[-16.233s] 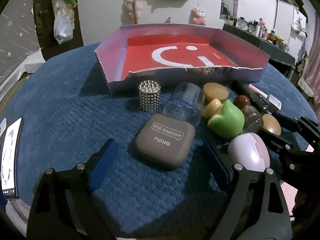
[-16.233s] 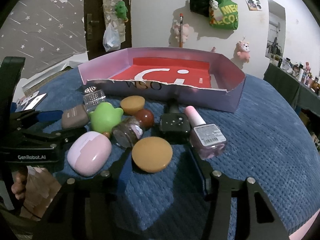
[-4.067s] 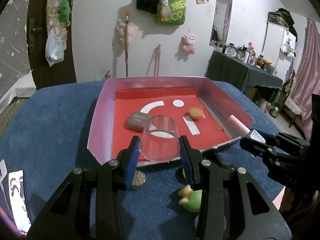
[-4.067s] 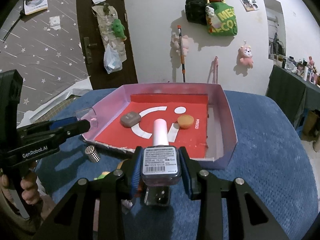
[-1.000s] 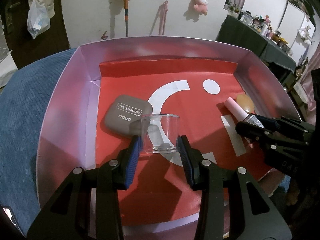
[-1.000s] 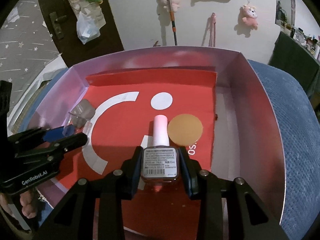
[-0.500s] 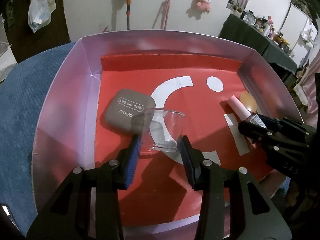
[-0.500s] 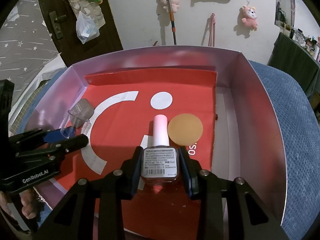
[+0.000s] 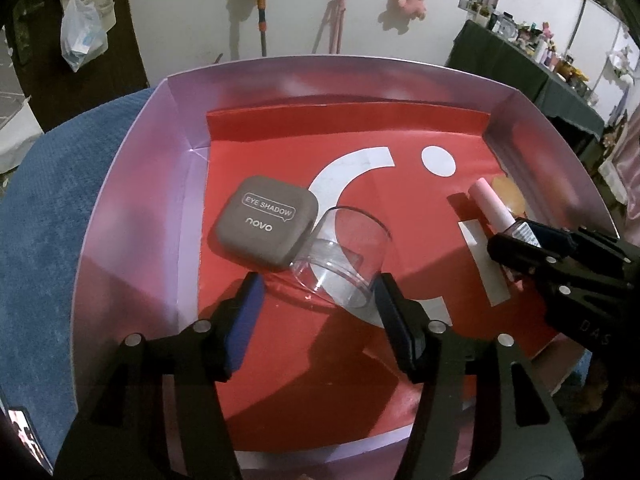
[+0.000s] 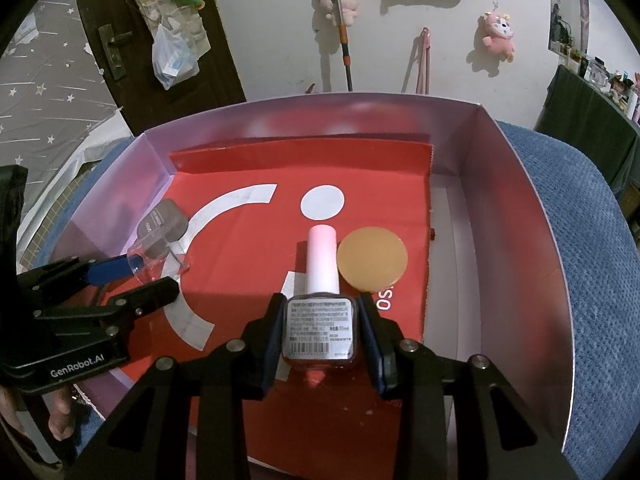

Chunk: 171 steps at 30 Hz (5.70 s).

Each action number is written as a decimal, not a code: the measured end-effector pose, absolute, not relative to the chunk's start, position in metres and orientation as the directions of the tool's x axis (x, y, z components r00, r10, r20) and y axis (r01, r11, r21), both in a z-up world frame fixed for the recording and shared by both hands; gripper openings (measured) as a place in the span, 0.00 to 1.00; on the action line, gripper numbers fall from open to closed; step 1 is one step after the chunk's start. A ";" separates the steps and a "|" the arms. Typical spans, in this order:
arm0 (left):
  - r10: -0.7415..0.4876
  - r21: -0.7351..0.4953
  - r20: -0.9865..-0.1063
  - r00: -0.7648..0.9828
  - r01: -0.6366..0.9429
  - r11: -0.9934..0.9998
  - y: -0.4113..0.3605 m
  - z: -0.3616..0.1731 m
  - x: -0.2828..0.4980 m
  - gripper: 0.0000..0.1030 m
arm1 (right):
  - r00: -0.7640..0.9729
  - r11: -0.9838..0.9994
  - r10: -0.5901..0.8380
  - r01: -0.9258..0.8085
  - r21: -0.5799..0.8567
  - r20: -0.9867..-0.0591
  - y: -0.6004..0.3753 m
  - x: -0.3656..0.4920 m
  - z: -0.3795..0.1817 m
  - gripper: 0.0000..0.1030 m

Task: Organize rigid objects
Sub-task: 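Open the left tool to release the clear cup while the right tool releases the pink nail polish, then withdraw both tools from the box toward the items beside it, then grasp the lavender earbud case with the left tool while the right tool grasps the black square nail polish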

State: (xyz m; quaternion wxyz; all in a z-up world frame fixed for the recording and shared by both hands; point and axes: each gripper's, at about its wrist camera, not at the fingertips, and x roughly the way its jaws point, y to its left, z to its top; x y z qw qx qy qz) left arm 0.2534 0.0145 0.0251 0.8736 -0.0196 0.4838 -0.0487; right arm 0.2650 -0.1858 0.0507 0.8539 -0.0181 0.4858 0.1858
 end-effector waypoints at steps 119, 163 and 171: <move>-0.071 0.005 -0.694 0.717 0.102 0.995 -0.012 0.068 0.069 1.00 | 0.675 0.913 0.391 -0.368 0.173 -0.626 -0.220 0.059 0.107 0.91; -0.189 -0.116 -0.742 0.644 0.154 0.981 -0.031 0.012 0.025 0.85 | 0.662 0.946 0.260 -0.321 0.048 -0.703 -0.198 0.084 0.038 0.54; -0.215 -0.097 -0.721 0.659 0.212 0.973 -0.045 0.014 0.021 0.49 | 0.677 0.942 0.249 -0.337 0.010 -0.692 -0.194 0.081 0.038 0.37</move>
